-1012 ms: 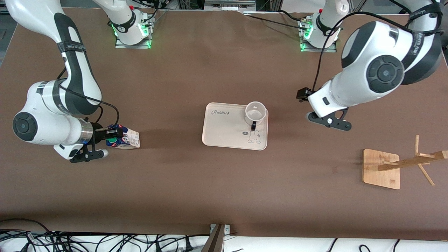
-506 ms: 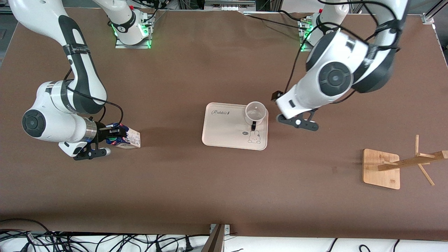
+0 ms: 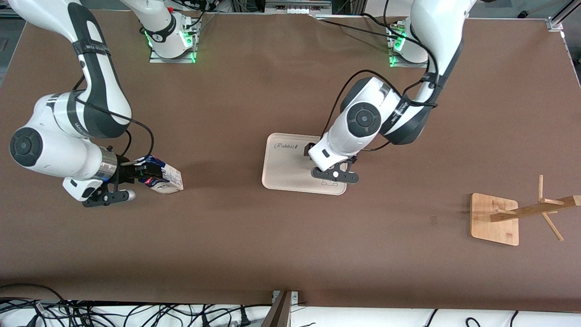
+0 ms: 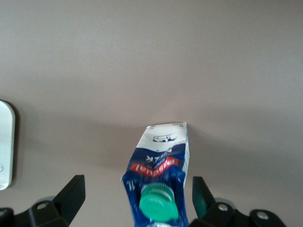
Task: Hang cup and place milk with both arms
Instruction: 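Set the carton on the table while the left gripper grasps the mug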
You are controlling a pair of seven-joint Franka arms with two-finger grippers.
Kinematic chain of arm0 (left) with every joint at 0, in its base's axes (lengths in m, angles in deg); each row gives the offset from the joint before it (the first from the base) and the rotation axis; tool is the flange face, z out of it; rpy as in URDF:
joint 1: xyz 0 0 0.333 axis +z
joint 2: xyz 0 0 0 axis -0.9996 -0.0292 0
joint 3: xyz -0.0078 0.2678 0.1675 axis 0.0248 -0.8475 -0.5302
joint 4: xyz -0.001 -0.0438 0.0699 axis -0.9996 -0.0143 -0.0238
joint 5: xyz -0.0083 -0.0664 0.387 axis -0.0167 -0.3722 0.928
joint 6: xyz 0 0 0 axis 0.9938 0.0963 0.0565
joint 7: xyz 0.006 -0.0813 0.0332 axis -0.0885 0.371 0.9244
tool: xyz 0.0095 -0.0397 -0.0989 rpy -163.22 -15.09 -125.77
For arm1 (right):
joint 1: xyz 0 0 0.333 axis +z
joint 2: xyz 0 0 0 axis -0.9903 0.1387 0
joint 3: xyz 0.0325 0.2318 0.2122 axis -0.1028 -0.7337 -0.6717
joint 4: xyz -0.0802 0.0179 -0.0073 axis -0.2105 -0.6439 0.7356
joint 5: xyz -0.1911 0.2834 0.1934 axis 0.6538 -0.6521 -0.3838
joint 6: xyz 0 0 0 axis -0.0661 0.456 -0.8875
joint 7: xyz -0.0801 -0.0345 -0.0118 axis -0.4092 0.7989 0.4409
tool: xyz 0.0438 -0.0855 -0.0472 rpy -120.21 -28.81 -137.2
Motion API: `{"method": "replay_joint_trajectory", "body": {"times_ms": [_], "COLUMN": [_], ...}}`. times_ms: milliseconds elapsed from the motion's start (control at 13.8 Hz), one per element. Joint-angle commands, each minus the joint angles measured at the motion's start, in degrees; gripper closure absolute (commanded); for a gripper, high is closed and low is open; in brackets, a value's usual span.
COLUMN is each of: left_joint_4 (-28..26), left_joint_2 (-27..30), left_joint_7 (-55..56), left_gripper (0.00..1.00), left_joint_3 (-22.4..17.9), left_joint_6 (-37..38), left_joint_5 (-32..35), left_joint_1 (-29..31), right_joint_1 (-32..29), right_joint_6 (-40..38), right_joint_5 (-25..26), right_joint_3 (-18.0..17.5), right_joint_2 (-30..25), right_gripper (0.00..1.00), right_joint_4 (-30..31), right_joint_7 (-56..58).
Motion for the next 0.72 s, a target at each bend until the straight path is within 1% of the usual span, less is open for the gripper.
{"method": "replay_joint_trajectory", "body": {"times_ms": [0, 72, 145, 217, 361, 506, 651], "left_joint_4": [-7.5, -9.5, -10.6, -10.9, -11.2, -11.6, -12.1], "left_joint_2": [2.7, 3.0, 3.1, 3.2, 3.1, 2.6, 2.4], "left_joint_7": [5.1, 7.4, 11.1, 15.7, 23.2, 23.8, 24.0], "left_gripper": [0.0, 0.0, 0.0, 0.0, 0.0, 0.0, 0.0], "left_joint_3": [-0.6, -0.3, -0.1, -0.1, -0.2, -0.2, -0.2], "left_joint_6": [-5.0, -6.3, -6.6, -6.4, -5.8, -5.9, -6.0], "left_joint_5": [4.2, 8.5, 11.2, 11.6, 11.8, 13.8, 17.5], "left_joint_1": [-2.4, -2.4, -2.9, -4.9, -7.5, -7.8, -7.8], "right_joint_1": [0.2, 0.3, 0.3, 0.3, 0.3, 0.3, 0.6], "right_joint_6": [-5.8, -7.9, -9.2, -10.3, -15.0, -18.8, -20.7], "right_joint_5": [1.6, 1.7, 2.3, 4.0, 5.2, 6.5, 6.8], "right_joint_3": [0.3, 0.3, 0.4, 0.3, 0.3, -0.1, -0.4], "right_joint_2": [-2.5, -3.3, -4.9, -7.3, -11.4, -14.6, -16.2], "right_gripper": [0.0, 0.0, 0.0, 0.0, 0.0, 0.0, 0.0], "right_joint_4": [-4.4, -6.3, -6.9, -6.9, -6.7, -6.7, -6.8], "right_joint_7": [-1.1, -1.1, -1.2, -1.3, -2.9, -5.5, -6.3]}}
